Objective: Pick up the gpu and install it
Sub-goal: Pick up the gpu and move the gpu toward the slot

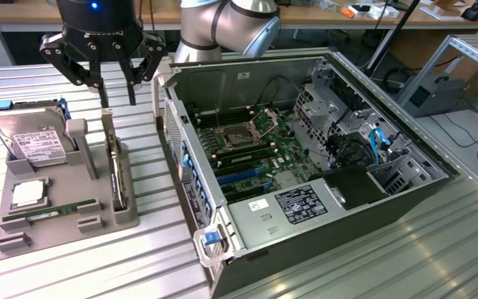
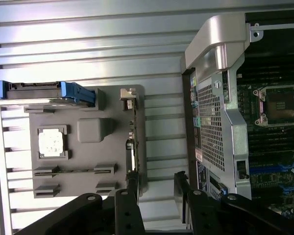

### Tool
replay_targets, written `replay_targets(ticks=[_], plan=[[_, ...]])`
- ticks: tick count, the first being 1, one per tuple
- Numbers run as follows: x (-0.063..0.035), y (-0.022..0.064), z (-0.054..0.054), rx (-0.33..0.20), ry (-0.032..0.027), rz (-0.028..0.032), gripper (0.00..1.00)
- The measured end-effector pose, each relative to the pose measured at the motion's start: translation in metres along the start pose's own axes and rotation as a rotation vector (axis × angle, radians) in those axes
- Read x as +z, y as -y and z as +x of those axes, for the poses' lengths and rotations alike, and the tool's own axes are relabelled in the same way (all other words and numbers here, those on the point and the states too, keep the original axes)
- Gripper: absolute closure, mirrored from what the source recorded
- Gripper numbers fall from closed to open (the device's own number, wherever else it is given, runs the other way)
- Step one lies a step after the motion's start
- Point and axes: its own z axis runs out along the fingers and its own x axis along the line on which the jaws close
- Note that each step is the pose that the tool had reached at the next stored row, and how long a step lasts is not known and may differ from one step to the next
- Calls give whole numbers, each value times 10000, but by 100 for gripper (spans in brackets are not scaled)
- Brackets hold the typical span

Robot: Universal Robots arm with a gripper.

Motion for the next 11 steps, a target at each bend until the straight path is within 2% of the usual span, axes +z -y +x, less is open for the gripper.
replay_targets(ticks=[11], plan=[[46,7,61,0,0,0,58]])
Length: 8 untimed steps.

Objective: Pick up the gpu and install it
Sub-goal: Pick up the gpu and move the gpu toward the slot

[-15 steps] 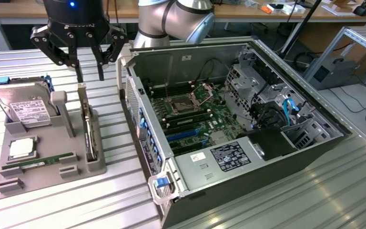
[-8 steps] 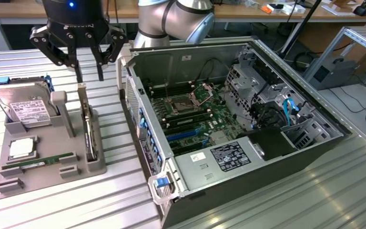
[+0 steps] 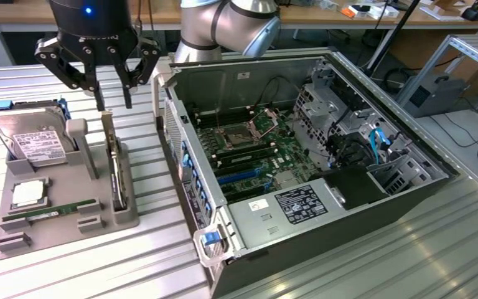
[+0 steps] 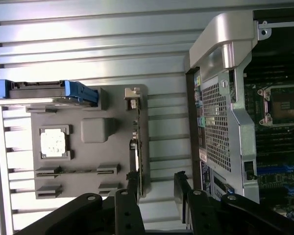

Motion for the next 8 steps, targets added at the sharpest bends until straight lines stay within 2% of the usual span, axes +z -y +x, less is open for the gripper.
replay_targets(ticks=[8], plan=[[25,2,16,0,0,0,58]])
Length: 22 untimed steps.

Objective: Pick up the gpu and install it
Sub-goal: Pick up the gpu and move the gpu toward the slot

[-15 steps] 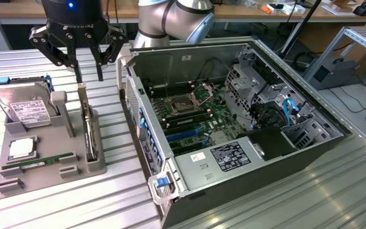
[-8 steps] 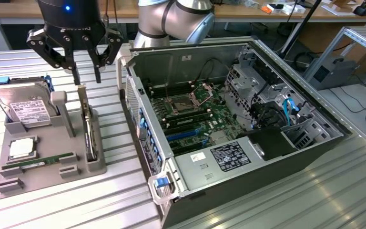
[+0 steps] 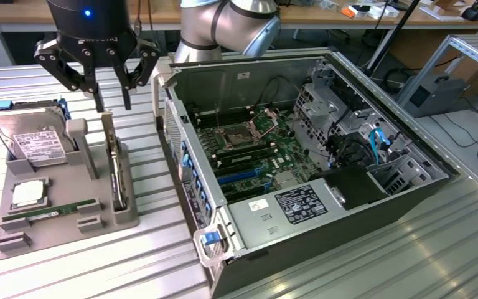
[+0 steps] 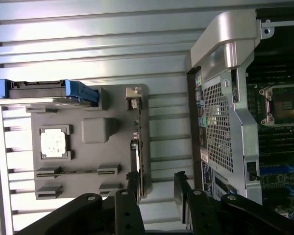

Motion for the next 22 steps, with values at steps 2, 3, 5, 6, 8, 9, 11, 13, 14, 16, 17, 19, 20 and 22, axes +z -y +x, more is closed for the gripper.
replay_targets(ticks=[2,3,5,6,8,9,11,13,14,16,17,19,20,22], plan=[[6,1,8,0,0,0,58],[8,1,11,0,0,0,58],[11,1,13,-1,0,1,58],[14,2,15,0,0,1,58],[20,3,21,0,0,1,58],[22,3,24,0,1,1,58],[28,3,27,0,1,0,58],[36,4,31,-1,1,0,58],[44,5,35,0,1,0,58],[55,5,39,0,0,1,58],[58,5,39,-1,0,0,58],[66,6,41,0,0,1,58],[70,6,41,0,0,0,58],[80,7,42,0,0,1,58]])
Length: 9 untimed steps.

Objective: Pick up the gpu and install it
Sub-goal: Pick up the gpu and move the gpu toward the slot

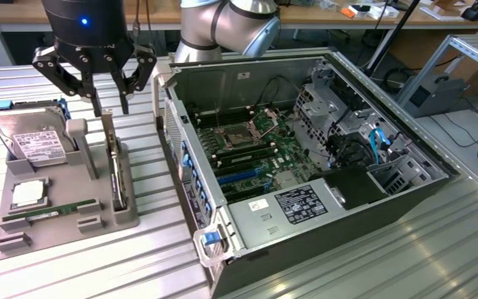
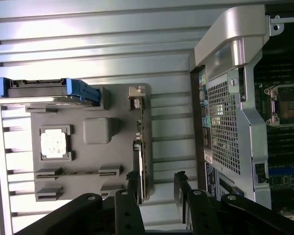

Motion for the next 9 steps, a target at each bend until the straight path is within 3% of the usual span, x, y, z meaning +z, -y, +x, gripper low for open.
replay_targets(ticks=[9], plan=[[48,2,1,0,0,0,58]])
